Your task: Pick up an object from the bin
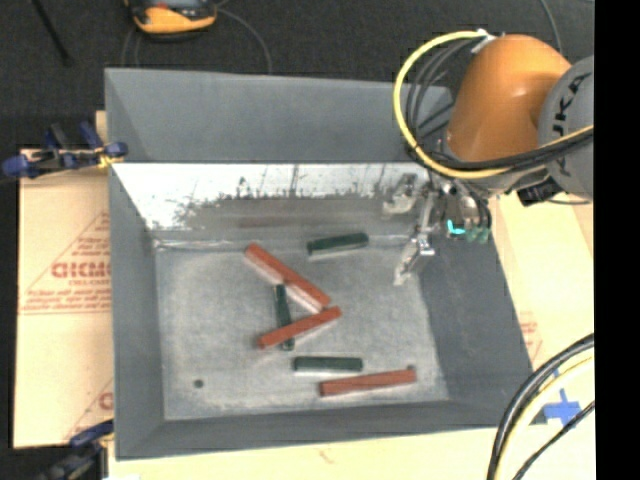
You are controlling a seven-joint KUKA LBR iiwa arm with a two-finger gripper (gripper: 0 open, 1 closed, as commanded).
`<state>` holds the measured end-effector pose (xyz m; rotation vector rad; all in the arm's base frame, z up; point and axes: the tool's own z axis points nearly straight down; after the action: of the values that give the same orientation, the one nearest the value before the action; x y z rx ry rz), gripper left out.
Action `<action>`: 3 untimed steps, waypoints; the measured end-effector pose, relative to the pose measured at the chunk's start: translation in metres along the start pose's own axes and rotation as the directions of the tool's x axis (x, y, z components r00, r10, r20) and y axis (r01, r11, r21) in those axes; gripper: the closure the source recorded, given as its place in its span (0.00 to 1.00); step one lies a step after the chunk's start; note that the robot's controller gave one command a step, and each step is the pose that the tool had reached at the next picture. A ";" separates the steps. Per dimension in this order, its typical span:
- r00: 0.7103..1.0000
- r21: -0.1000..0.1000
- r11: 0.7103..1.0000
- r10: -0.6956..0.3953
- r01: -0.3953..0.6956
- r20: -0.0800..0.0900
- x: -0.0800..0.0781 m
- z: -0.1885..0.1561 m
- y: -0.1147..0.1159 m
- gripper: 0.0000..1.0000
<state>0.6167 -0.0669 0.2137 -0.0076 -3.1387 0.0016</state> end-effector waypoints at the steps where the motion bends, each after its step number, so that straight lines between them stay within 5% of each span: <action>1: 1.000 0.002 1.000 -0.001 0.001 0.008 -0.001 -0.005 0.000 0.00; 2: 0.999 -0.003 0.999 0.053 -0.053 0.013 -0.021 0.065 0.017 0.00; 3: 0.999 0.000 0.999 0.049 -0.049 0.003 -0.024 0.103 0.021 0.00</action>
Offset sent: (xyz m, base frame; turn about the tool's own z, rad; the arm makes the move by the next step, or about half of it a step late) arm 0.0376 0.0352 -0.1437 0.1121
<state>0.6407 -0.0459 0.1109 -0.0843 -3.1409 0.0015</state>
